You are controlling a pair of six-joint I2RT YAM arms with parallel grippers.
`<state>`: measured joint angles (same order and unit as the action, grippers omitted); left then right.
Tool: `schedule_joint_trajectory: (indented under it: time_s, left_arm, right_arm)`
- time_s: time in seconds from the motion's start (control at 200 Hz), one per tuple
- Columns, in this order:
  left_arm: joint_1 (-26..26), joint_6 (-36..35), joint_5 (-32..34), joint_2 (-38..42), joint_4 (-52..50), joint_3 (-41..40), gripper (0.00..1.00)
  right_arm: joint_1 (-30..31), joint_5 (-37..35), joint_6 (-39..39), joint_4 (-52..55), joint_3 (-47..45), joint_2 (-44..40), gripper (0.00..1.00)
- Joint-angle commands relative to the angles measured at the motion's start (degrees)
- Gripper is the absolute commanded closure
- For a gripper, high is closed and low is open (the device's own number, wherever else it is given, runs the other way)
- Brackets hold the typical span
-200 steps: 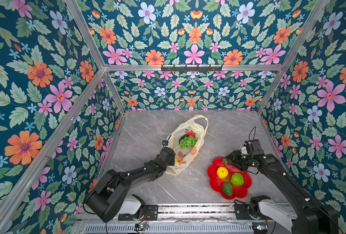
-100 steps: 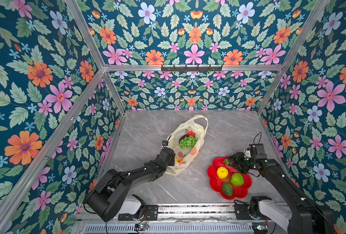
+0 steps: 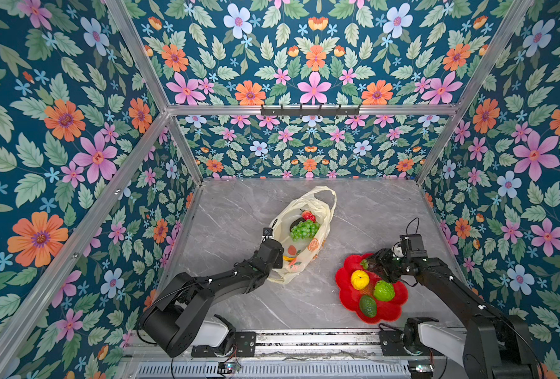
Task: Take fruits out of the plastic bag
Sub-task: Place the fruit on the plate.
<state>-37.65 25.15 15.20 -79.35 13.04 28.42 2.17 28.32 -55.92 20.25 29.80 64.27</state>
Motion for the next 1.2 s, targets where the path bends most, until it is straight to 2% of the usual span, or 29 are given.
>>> schedule_joint_trajectory:
  time_s: [0.0,0.45,1.085,1.2]
  left_arm:
    - [0.02,-0.45,0.82,-0.18,0.67,0.05,0.74]
    - [-0.05,-0.54,0.97,-0.27,0.76,0.05,0.75]
    - [0.01,-0.62,0.42,1.48,1.79,-0.91,0.75]
    - [-0.05,-0.81,0.01,2.33,2.64,-1.52,0.76]
  right_arm:
    - [-0.01,0.16,-0.77,-1.27,-0.36,0.23,0.38]
    - [-0.06,-1.10,0.45,0.94,-0.01,0.43,0.29]
    - [0.15,-5.33,4.31,7.53,3.42,-5.71,0.28]
    - [5.30,-12.62,6.50,10.36,8.22,-7.92,0.29]
